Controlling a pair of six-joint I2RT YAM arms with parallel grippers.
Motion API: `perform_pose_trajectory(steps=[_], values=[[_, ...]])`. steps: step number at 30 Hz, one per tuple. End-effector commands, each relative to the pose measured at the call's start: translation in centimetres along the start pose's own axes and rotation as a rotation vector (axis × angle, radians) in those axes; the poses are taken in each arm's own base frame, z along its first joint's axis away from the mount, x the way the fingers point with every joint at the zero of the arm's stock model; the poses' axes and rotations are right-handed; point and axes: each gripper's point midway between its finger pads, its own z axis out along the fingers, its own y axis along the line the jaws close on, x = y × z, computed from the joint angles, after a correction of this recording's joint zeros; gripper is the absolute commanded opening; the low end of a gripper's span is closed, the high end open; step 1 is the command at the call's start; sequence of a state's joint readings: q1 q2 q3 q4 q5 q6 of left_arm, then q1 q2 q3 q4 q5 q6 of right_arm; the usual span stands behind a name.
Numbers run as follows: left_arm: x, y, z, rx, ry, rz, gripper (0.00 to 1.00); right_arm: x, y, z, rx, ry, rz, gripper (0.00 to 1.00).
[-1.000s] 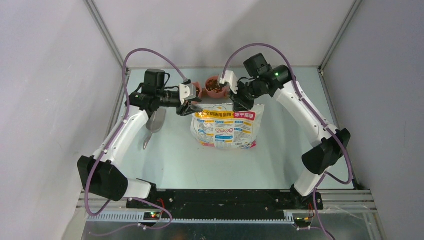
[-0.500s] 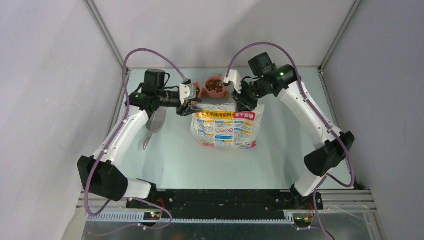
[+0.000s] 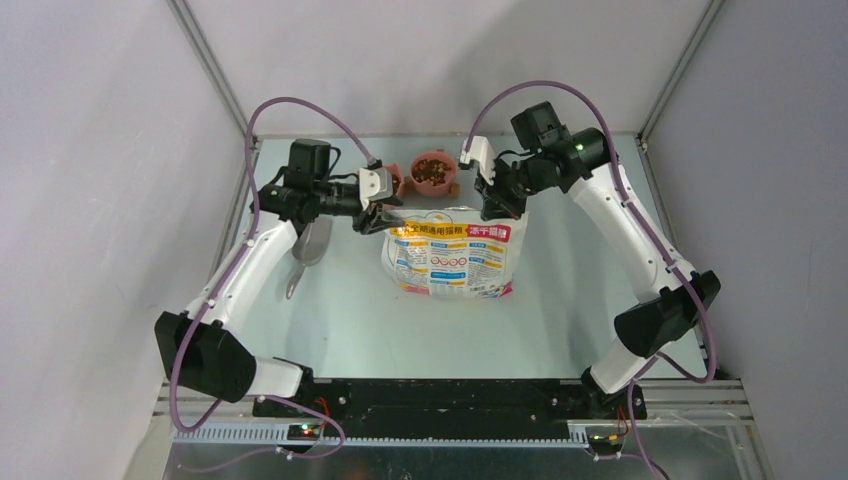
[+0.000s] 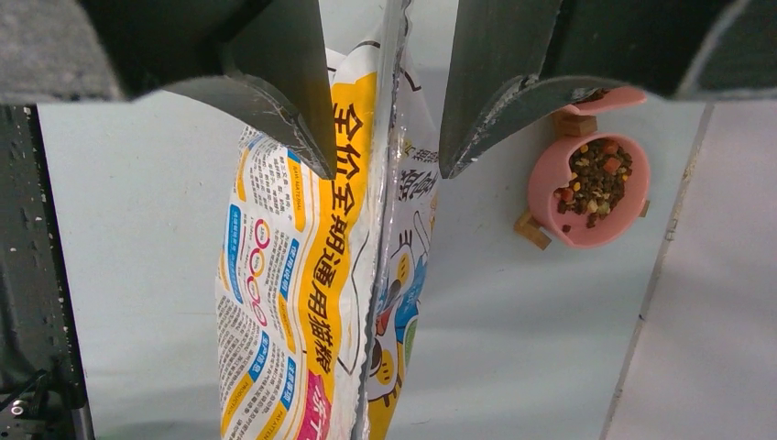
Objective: Serve the pet food
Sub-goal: Close the pet food bag at the center of the board.
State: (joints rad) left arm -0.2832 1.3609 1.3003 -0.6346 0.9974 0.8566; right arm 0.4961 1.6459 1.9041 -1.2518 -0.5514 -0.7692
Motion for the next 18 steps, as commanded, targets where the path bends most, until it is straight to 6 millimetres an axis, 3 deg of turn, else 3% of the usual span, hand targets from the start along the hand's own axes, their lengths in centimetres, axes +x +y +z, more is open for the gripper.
perform_pose_trajectory(steps=[1, 3, 8, 12, 15, 18], values=[[-1.7, 0.0, -0.7, -0.014, -0.018, 0.041, 0.51, -0.8, 0.0, -1.4, 0.045, -0.028, -0.011, 0.08], [-1.7, 0.0, -0.7, -0.016, -0.017, 0.044, 0.51, -0.5, -0.1, -1.6, 0.058, -0.021, -0.007, 0.23], [-1.7, -0.1, -0.8, -0.017, -0.017, 0.046, 0.52, 0.7, 0.3, -2.4, 0.040, -0.008, 0.006, 0.26], [-2.0, 0.0, -0.9, -0.017, -0.024, 0.051, 0.52, 1.4, 0.5, -2.5, 0.028, -0.004, 0.017, 0.17], [-2.4, 0.0, -0.9, -0.014, -0.035, 0.052, 0.52, 1.8, 0.4, -2.5, 0.029, 0.000, 0.020, 0.00], [-2.7, 0.1, -0.9, -0.016, -0.047, 0.052, 0.52, 1.7, 0.5, -2.7, 0.035, -0.006, 0.016, 0.00]])
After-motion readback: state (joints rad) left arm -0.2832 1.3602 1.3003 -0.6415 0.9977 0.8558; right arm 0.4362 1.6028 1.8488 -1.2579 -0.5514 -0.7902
